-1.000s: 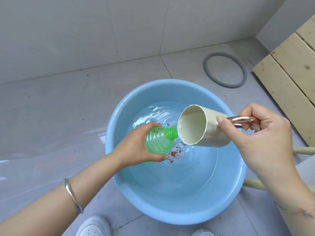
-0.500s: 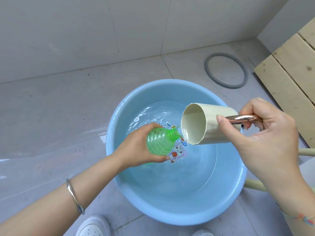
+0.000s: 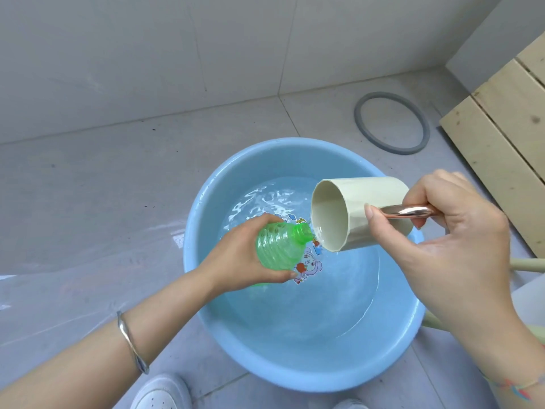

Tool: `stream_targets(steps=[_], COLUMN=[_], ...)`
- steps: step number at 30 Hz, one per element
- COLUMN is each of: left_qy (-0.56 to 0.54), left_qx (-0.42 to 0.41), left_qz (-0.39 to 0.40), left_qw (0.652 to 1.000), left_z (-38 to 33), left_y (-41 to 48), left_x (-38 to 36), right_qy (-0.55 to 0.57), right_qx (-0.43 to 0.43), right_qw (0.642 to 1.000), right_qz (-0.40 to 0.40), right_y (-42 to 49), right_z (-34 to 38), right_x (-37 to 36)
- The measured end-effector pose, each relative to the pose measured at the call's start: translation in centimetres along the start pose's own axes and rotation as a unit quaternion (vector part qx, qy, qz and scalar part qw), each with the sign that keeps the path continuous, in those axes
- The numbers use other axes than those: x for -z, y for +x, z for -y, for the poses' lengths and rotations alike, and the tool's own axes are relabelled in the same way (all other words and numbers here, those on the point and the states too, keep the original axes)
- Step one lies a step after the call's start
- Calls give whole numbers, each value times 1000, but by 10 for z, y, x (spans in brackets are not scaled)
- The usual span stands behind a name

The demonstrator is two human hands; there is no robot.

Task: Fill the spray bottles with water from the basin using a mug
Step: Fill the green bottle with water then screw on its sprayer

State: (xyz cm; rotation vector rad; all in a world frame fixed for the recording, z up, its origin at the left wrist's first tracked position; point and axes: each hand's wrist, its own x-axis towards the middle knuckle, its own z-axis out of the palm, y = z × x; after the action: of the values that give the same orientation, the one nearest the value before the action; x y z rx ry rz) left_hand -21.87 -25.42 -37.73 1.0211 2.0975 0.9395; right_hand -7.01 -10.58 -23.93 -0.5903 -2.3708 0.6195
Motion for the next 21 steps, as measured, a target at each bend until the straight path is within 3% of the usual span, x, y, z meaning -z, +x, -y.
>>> stream_targets(steps=[21], left_qy=[-18], left_qx=[-1], left_qz=[-14], left_qw=[1000], left_z=[-1], left_y=[-1], left_x=[-3], right_qy=[-74], right_qx=[185], right_qw=[980], right_qz=[-1], right_y=[-3], right_z=[3], right_x=[-8])
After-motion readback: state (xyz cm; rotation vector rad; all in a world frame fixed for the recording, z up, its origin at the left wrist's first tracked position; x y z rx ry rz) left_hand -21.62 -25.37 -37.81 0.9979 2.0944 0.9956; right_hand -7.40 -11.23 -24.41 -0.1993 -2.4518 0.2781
